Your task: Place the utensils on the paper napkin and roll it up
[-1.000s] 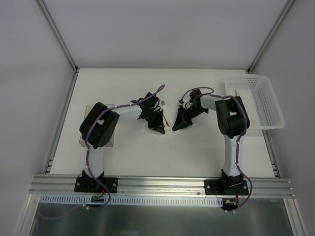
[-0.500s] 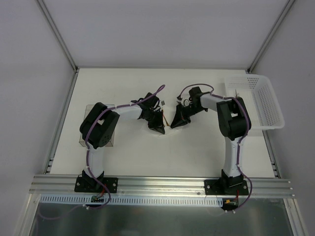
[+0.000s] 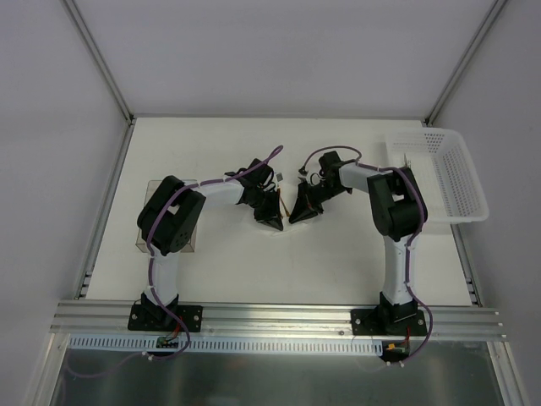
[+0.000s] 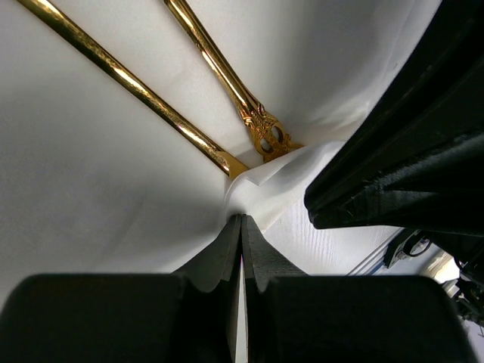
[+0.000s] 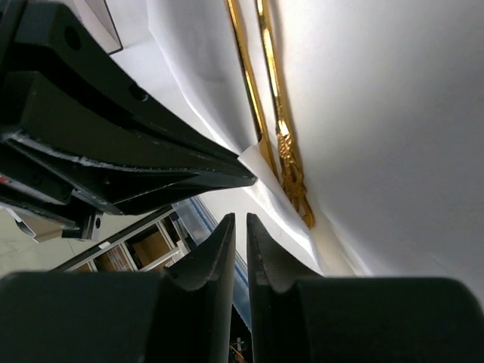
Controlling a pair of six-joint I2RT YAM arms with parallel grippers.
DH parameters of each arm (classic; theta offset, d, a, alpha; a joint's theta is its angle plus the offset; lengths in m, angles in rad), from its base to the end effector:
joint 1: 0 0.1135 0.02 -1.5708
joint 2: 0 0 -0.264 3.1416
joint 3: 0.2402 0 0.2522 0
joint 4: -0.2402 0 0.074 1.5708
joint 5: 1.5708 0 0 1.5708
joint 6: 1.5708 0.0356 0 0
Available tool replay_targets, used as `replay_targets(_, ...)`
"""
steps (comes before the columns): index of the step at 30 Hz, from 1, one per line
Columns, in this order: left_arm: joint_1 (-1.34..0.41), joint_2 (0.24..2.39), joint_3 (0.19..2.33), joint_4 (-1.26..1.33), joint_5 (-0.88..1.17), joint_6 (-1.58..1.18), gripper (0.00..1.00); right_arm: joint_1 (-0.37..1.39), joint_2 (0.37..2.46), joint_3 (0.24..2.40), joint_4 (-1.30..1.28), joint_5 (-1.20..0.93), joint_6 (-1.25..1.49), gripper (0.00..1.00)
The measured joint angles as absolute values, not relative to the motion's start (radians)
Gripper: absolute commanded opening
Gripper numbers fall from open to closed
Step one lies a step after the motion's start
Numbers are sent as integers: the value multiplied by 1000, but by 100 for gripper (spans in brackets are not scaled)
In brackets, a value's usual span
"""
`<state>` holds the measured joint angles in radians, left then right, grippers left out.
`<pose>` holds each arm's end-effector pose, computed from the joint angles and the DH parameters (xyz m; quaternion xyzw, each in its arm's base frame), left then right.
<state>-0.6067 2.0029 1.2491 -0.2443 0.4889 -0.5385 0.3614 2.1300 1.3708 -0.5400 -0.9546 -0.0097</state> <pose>0.3251 -0.2460 0.1407 0.1001 0.9279 -0.3436 0.1045 0.3680 0.1702 0.1211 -0.2235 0.8535 0.4692 0.0388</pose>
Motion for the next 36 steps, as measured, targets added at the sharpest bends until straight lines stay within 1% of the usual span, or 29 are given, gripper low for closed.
replay_targets(7, -607, 2003, 1249, -245, 489, -538, 0, 364, 2175, 1371, -528, -952, 20, 13)
replay_targets(15, -607, 2003, 1250, -245, 489, -539, 0, 368, 2178, 1371, -521, -931, 49, 13)
replay_targets(19, -607, 2003, 1249, -245, 485, -539, 9, 369, 2178, 1371, -520, -918, 67, 13)
replay_targets(20, -607, 2000, 1248, -245, 481, -539, 17, 369, 2178, 1371, -520, -917, 70, 13)
replay_targets(22, -607, 1982, 1241, -245, 466, -537, 23, 369, 2178, 1371, -518, -915, 79, 13)
replay_targets(23, -607, 1962, 1232, -246, 447, -532, 29, 369, 2178, 1371, -517, -913, 83, 12)
replay_targets(27, -582, 1854, 1191, -265, 366, -524, 39, 370, 2178, 1371, -517, -907, 97, 12)
replay_targets(32, -494, 1694, 1115, -266, 328, -539, 44, 370, 2178, 1371, -518, -903, 107, 12)
replay_targets(36, -401, 1666, 1061, -263, 327, -540, 45, 371, 2178, 1371, -518, -901, 114, 12)
